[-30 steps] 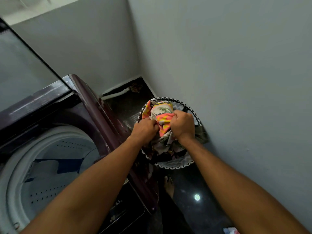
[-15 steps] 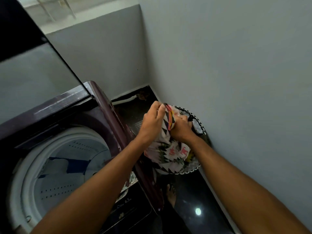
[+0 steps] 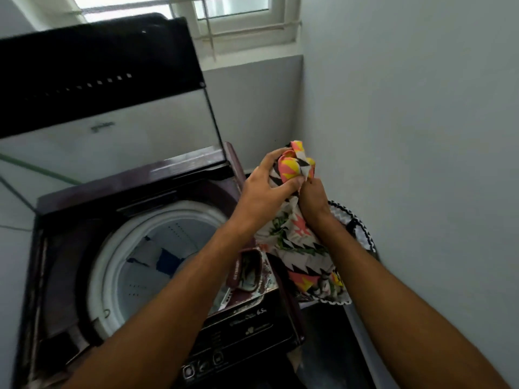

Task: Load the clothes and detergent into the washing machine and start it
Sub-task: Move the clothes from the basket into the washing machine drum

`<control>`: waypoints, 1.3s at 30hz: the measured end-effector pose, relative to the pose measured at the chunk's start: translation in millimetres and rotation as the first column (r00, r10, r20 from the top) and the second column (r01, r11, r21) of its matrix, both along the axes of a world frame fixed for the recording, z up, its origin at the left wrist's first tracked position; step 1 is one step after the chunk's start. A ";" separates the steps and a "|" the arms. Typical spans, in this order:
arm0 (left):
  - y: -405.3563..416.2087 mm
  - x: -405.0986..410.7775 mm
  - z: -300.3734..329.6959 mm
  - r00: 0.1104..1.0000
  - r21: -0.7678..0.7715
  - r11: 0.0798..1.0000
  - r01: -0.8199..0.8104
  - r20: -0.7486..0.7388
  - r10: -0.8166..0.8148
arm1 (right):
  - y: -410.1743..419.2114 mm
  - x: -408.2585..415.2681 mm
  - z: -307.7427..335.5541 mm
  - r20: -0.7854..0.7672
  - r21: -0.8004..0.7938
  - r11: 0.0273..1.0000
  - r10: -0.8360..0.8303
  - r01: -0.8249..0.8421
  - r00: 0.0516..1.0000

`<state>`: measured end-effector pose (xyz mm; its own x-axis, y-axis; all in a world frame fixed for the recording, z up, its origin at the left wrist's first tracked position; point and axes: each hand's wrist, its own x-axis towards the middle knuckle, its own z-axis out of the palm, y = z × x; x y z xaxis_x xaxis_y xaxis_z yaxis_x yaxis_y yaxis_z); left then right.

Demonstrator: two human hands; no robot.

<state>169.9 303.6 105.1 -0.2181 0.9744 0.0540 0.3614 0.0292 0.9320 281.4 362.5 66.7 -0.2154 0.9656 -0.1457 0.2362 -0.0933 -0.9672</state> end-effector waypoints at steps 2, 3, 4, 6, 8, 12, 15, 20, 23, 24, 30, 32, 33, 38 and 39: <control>-15.8 -12.1 16.4 0.996 0.016 0.997 -0.074 0.047 0.073 | -14.0 -23.9 13.6 -0.080 0.005 1.000 -0.003 0.003 0.997; -21.7 -17.8 23.2 0.993 0.021 0.994 -0.108 0.055 0.106 | -19.5 -34.8 19.2 -0.117 0.011 1.000 0.004 -0.002 0.993; -29.8 -25.9 29.4 0.988 0.030 0.989 -0.144 0.060 0.142 | -26.3 -47.1 24.8 -0.142 0.018 1.000 0.022 -0.020 0.990; -45.9 -45.1 37.0 0.978 0.046 0.978 -0.201 0.063 0.198 | -40.4 -71.5 34.8 -0.176 0.023 0.999 0.042 -0.039 0.984; -61.1 -64.1 43.4 0.970 0.066 0.968 -0.241 0.049 0.238 | -54.6 -94.2 43.5 -0.194 0.015 0.999 0.034 -0.032 0.980; -91.8 -103.2 57.8 0.945 0.151 0.933 -0.328 0.048 0.324 | -82.8 -146.7 55.4 -0.201 0.056 0.998 0.010 0.001 0.979; -110.9 -131.6 61.7 0.915 0.195 0.894 -0.403 0.046 0.402 | -98.8 -183.0 59.0 -0.144 0.082 0.997 0.007 0.005 0.990; -138.4 -167.0 27.6 0.890 0.048 0.889 -0.455 0.005 0.455 | -119.9 -213.3 32.1 0.025 0.034 0.996 0.085 -0.086 0.996; -149.8 -177.0 -5.5 0.866 -0.040 0.869 -0.493 -0.124 0.485 | -129.1 -214.8 4.2 0.139 -0.002 0.986 0.163 -0.164 0.977; -153.6 -178.4 -15.8 0.860 -0.076 0.862 -0.501 -0.157 0.485 | -130.8 -214.5 -4.0 0.184 -0.008 0.981 0.192 -0.194 0.964; -169.8 -175.5 -65.9 0.819 -0.356 0.775 -0.522 -0.464 0.338 | -129.6 -203.2 -52.5 0.383 -0.142 0.932 0.363 -0.334 0.849; -167.9 -169.8 -67.1 0.831 -0.451 0.717 -0.531 -0.442 0.336 | -125.3 -194.6 -71.4 0.452 -0.221 0.886 0.464 -0.408 0.762; -165.9 -166.4 -66.4 0.844 -0.483 0.704 -0.520 -0.413 0.341 | -123.7 -189.5 -77.4 0.478 -0.238 0.862 0.504 -0.447 0.719; -138.6 -138.4 -56.1 0.886 -0.454 0.795 -0.403 -0.412 0.214 | -101.4 -159.0 -71.3 0.569 -0.038 0.863 0.434 -0.504 0.699; -130.6 -130.9 -55.9 0.900 -0.444 0.821 -0.359 -0.399 0.178 | -95.5 -150.4 -64.0 0.569 0.038 0.860 0.400 -0.509 0.719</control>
